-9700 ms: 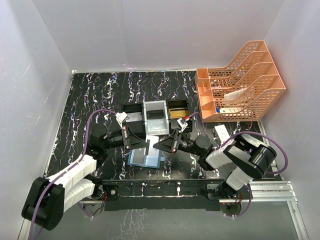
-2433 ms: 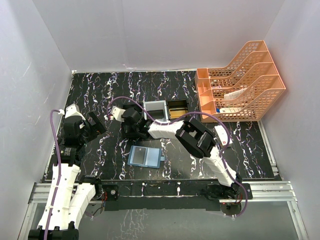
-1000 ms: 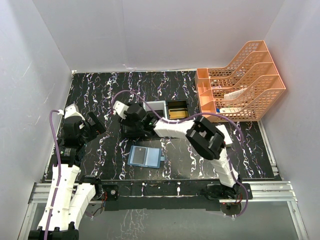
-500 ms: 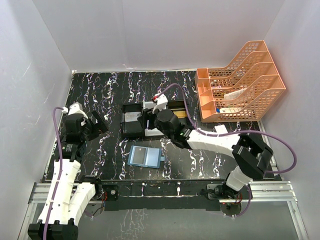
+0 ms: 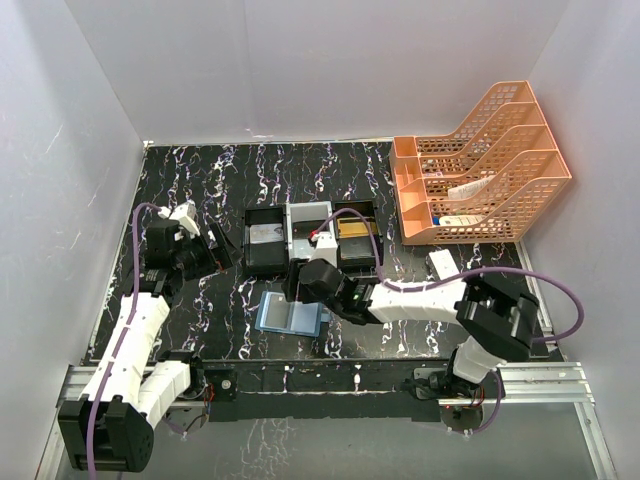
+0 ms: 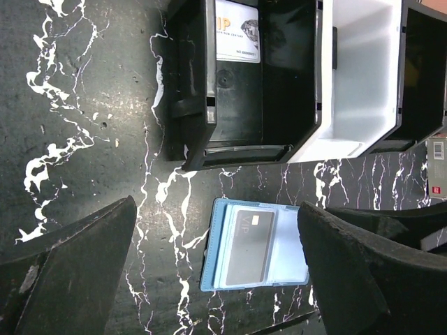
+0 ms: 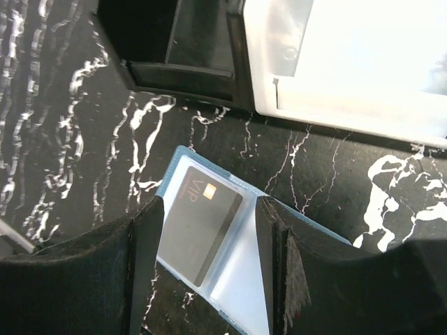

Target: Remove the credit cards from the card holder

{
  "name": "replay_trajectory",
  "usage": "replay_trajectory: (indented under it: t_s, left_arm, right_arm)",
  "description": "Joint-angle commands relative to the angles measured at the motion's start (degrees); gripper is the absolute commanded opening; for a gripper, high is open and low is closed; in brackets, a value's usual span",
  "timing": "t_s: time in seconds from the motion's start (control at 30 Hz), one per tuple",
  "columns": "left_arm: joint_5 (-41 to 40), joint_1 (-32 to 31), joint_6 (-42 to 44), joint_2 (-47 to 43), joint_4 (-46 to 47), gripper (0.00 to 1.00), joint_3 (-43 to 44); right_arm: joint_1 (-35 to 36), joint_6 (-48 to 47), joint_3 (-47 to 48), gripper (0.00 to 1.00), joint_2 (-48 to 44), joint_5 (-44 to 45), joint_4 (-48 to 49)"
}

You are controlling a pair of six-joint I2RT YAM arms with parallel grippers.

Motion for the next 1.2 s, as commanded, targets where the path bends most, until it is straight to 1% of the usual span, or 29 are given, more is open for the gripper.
replay_trajectory:
  t_s: [0.0, 0.17, 0.27, 0.37, 0.5, 0.67, 0.8, 1.07, 1.17]
  left_arm:
    - [2.2, 0.3, 1.0, -0.6, 1.3, 0.99, 0.2]
    - [0.6, 0.3, 0.8, -0.8, 0.4, 0.99, 0.5]
    - [-0.3, 0.3, 0.6, -1.0, 0.3, 0.99, 0.5]
    - [-0.4, 0.2, 0.6, -1.0, 0.3, 0.99, 0.6]
    - [-0.3, 0.2, 0.6, -1.0, 0.5, 0.99, 0.5]
    - [-0.4, 0.3, 0.5, -0.8, 0.6, 0.99, 0.5]
    - [-1.2, 0.3, 0.4, -0.7, 0.1, 0.99, 0.7]
    - [-1.1, 0.3, 0.1, -0.7, -0.5, 0.99, 0.5]
    - [0.0, 0.3, 0.0, -0.7, -0.3, 0.99, 0.1]
  right_arm:
    - [1.6, 5.3, 5.4, 0.53, 4.8, 5.6, -4.5]
    - [3.1, 5.9, 11.3, 0.53, 11.7, 7.4, -10.3]
    - [4.1, 6.6, 14.5, 0.53, 14.6, 10.4, -14.5]
    - [5.1, 6.5, 16.8, 0.52, 15.9, 13.3, -17.4]
    - [6.0, 6.1, 18.5, 0.51, 16.5, 14.6, -18.9]
    - [6.9, 8.3, 22.2, 0.50, 18.6, 16.0, -24.2]
    - [7.3, 11.0, 22.7, 0.51, 20.0, 15.0, -25.2]
    - [7.3, 15.0, 23.5, 0.52, 23.9, 17.1, -30.6]
    - [7.3, 14.6, 23.3, 0.47, 25.0, 16.2, -30.6]
